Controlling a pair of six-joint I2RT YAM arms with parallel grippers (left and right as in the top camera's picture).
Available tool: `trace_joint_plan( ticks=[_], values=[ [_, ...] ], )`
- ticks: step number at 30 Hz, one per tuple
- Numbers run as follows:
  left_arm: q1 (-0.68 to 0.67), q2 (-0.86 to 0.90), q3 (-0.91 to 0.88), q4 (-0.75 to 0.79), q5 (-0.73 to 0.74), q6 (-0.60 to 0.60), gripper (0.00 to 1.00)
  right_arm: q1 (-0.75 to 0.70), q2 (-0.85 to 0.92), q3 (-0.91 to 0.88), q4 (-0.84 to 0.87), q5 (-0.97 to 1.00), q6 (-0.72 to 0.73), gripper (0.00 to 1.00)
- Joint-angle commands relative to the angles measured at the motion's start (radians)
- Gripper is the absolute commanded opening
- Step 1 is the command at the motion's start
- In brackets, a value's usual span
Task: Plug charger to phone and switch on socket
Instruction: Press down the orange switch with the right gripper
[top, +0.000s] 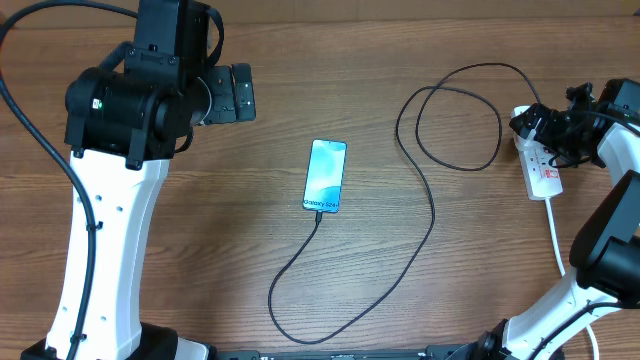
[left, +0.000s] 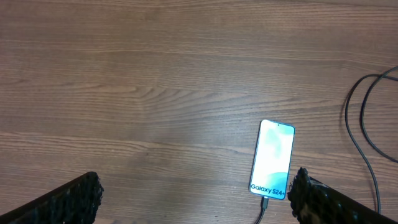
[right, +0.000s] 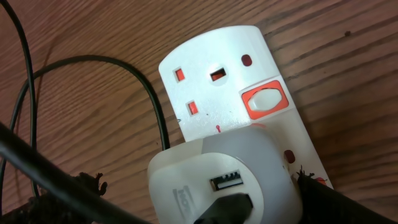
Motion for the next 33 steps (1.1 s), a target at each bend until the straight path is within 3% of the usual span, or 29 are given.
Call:
trace_joint_plan(
  ticks=[1,33],
  values=[
    [-0.004,0.008,0.004,0.000,-0.017,0.019,1.00,0.014,0.026,-0.008,-0.024,-0.055,0.018,1.00],
    [-0.004,0.008,0.004,0.000,-0.017,0.019,1.00,-0.012,0.025,0.002,-0.042,0.044,0.018,1.00]
  ],
)
